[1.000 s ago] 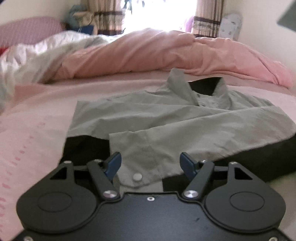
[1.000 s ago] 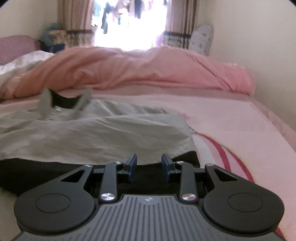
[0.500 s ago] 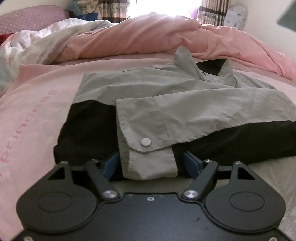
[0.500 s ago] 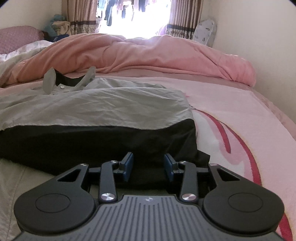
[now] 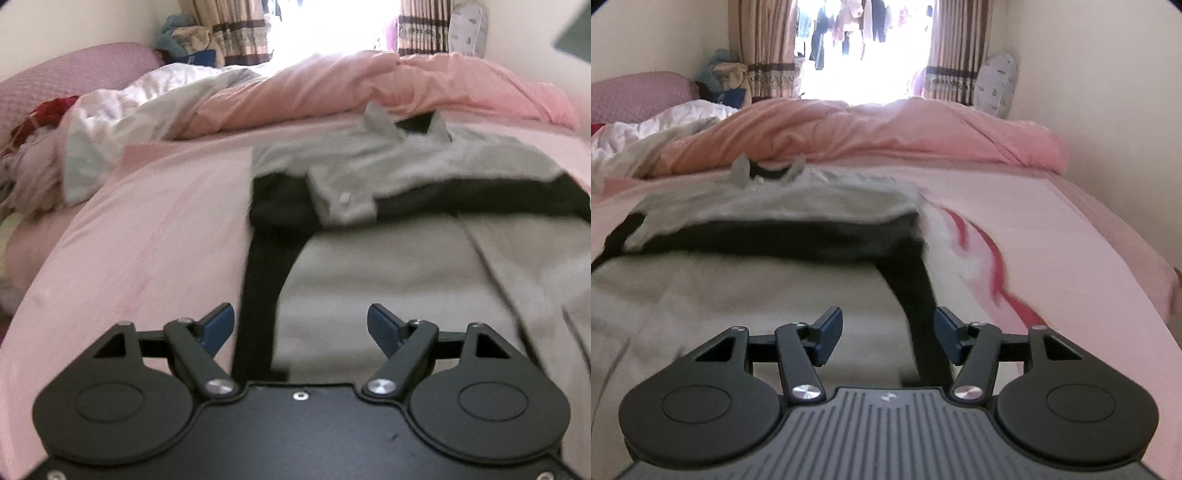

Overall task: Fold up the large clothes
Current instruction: 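Grasp the jacket hem edge with both grippers and lift it toward the collar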

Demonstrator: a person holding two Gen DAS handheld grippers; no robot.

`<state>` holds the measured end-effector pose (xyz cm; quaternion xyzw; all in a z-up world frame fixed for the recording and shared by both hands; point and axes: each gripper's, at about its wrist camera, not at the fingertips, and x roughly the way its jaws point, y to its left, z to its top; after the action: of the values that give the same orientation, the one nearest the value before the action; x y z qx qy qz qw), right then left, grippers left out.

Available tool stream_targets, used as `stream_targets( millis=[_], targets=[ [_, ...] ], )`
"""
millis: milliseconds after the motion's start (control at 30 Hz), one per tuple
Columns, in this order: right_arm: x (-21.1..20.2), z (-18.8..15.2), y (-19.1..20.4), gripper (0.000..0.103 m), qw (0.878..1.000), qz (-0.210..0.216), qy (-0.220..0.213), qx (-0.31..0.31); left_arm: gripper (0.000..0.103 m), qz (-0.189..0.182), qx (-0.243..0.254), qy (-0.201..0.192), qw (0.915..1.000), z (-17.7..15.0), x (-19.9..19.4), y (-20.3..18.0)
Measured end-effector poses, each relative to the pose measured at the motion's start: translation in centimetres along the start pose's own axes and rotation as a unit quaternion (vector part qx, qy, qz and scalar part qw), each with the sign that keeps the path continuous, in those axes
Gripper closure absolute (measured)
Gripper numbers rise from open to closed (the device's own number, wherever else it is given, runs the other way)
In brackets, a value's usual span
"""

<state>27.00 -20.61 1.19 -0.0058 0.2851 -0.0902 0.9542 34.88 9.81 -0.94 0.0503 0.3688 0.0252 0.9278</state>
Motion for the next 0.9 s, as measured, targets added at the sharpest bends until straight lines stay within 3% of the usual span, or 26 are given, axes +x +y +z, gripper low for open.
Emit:
stream_targets(
  millis=[267, 433, 700, 900],
  targets=[
    [-7.7, -8.9, -3.9, 0.036, 0.998, -0.005, 0.058, -0.001, 0.022, 0.006, -0.048, 0.035, 0.9982, -10.8, -8.1, 3.8],
    [-8.6, -11.6, -5.1, 0.036, 0.996, 0.027, 0.081, 0.042, 0.023, -0.002, -0.083, 0.071, 0.9940, -14.7, -8.9, 5.0],
    [-7.9, -12.9, -6.7, 0.037, 0.987, 0.083, 0.085, 0.106, 0.023, -0.072, -0.132, 0.093, 0.9843, -15.9, -8.1, 5.3],
    [-7.7, -13.3, -8.0, 0.040, 0.976, 0.122, 0.092, 0.157, 0.023, -0.092, -0.124, 0.096, 0.9834, -15.5, -7.7, 4.5]
  ],
)
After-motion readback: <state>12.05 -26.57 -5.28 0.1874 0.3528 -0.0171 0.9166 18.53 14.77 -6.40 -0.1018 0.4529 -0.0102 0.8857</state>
